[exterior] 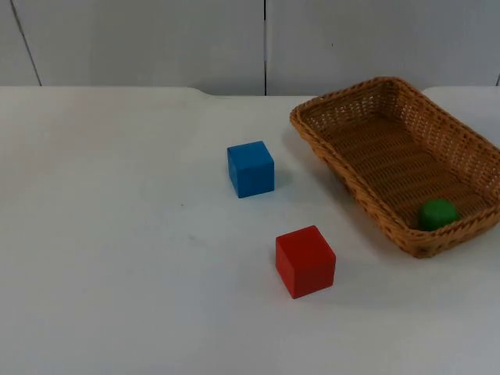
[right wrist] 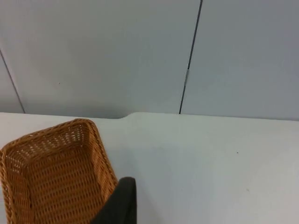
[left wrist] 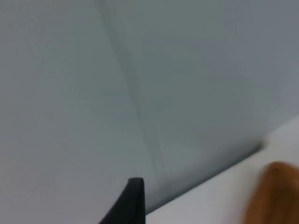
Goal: Place all geometric objects except the red cube into the basket.
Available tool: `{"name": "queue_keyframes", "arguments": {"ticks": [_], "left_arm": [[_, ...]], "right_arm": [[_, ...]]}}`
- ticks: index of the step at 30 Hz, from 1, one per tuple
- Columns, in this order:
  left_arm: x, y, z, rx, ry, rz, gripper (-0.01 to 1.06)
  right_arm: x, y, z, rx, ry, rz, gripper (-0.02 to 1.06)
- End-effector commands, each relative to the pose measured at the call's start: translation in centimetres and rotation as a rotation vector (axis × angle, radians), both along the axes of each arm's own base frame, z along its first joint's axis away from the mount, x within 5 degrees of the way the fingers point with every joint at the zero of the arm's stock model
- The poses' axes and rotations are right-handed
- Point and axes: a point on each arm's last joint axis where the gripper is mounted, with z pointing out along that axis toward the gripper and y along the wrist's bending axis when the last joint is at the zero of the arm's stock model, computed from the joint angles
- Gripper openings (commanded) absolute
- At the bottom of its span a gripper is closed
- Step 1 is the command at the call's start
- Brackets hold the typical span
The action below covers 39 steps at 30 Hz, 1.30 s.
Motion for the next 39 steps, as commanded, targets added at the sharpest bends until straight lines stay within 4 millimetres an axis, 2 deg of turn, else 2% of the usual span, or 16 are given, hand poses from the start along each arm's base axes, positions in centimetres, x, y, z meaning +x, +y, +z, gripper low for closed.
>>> {"name": "queue_keyframes", "arguments": {"ticks": [1, 5, 8, 9, 13, 16, 20, 23, 24, 25, 29, 30, 32, 34, 36, 39], "left_arm": [[-1.7, 3.9, 2.3, 0.023, -0.001, 0.136, 1.04], [-4.4, 7.5, 3.1, 0.038, -0.048, 0.242, 1.04], [-7.7, 9.8, 0.6, -0.026, -0.067, 0.312, 1.04], [-7.7, 9.8, 0.6, -0.026, -0.067, 0.312, 1.04], [-12.8, 11.8, -1.8, -0.117, -0.085, 0.390, 1.04], [-15.1, 12.6, -2.3, -0.129, -0.099, 0.416, 1.04], [-18.4, 13.4, -2.2, -0.140, -0.106, 0.456, 1.04], [-19.8, 13.8, -2.1, -0.111, -0.080, 0.476, 1.04], [-20.1, 13.8, -2.2, -0.098, -0.070, 0.480, 1.04], [-20.1, 13.8, -2.2, -0.098, -0.070, 0.480, 1.04], [-20.2, 13.9, -2.5, -0.088, -0.035, 0.487, 1.04], [-20.2, 13.9, -2.5, -0.088, -0.035, 0.487, 1.04], [-20.2, 13.9, -2.4, -0.074, -0.042, 0.489, 1.04], [-20.2, 14.1, -2.4, -0.050, -0.051, 0.494, 1.04], [-20.2, 14.1, -2.4, -0.038, -0.054, 0.496, 1.04], [-20.2, 14.2, -2.4, -0.018, -0.060, 0.500, 1.04]], "right_arm": [[-0.1, 0.0, 0.5, -0.001, -0.030, 0.006, 1.03], [0.0, 0.3, 0.5, 0.030, -0.042, 0.022, 1.03], [0.4, 0.5, 0.5, 0.047, -0.046, 0.047, 1.03], [0.4, 0.5, 0.5, 0.047, -0.046, 0.047, 1.03], [1.5, 1.6, -0.2, 0.041, -0.005, 0.184, 1.03], [2.6, 3.0, -0.8, 0.070, 0.027, 0.299, 1.03], [5.9, 7.6, -1.7, 0.054, 0.071, 0.487, 1.03], [9.1, 13.7, -1.7, -0.042, 0.070, 0.604, 1.03], [10.3, 15.9, -2.1, -0.078, 0.085, 0.623, 1.03], [10.3, 15.9, -2.1, -0.078, 0.085, 0.623, 1.03], [15.6, 23.1, -3.3, -0.024, 0.128, 0.646, 1.03], [15.6, 23.1, -3.3, -0.024, 0.128, 0.646, 1.03], [18.1, 25.8, -4.8, 0.036, 0.179, 0.634, 1.03], [20.1, 28.4, -8.4, 0.034, 0.284, 0.627, 1.03], [20.7, 29.3, -9.9, 0.024, 0.338, 0.623, 1.03], [21.8, 31.6, -15.8, -0.020, 0.499, 0.599, 1.03]]}}
